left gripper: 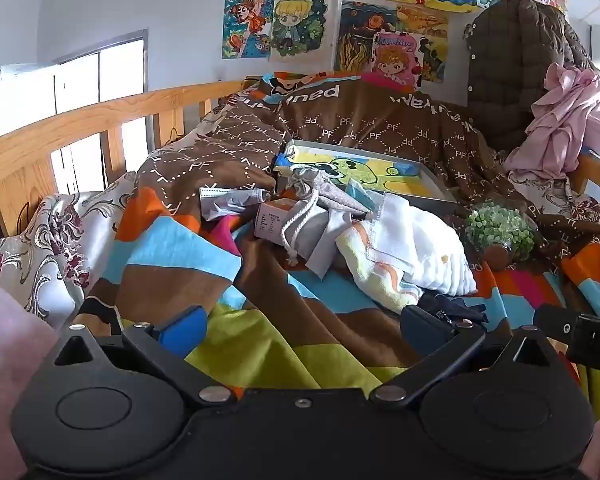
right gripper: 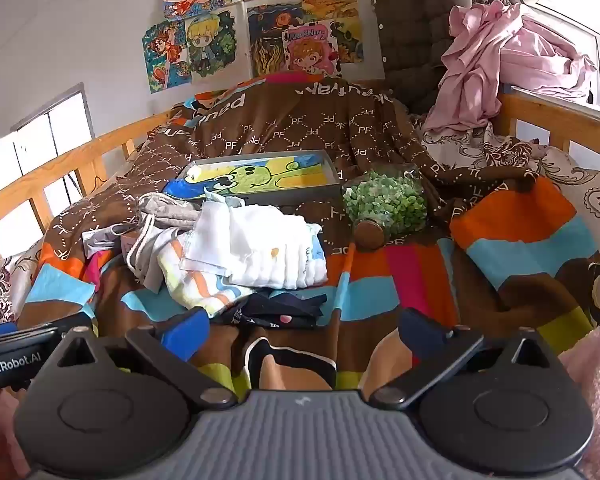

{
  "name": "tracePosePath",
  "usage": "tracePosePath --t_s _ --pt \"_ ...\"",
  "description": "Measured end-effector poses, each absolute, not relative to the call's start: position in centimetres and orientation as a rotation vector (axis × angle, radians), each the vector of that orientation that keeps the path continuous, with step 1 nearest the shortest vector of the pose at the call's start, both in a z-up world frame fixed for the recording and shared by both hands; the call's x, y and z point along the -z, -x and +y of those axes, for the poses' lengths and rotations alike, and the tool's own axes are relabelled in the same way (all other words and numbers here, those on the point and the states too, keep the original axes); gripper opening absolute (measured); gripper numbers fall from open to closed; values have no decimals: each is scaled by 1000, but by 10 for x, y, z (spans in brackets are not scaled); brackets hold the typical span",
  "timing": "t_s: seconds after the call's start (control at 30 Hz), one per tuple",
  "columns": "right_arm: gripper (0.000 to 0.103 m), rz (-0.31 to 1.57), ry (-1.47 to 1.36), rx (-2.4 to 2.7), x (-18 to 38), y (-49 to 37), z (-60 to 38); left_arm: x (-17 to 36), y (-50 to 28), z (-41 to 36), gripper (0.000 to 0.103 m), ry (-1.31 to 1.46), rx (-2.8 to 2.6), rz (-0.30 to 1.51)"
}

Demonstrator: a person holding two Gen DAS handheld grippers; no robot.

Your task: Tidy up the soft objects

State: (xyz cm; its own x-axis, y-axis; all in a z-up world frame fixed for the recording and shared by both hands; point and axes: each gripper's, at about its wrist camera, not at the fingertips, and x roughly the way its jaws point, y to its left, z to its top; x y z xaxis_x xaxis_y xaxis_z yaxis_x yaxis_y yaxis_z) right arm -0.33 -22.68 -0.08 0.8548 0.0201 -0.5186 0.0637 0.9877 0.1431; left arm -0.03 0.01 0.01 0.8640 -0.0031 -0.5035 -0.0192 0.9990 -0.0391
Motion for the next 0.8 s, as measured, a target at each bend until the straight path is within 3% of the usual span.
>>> tracePosePath --t_s 0.8 --pt "103 546 -156 24 2 2 -226 1 -2 1 102 58 -15 552"
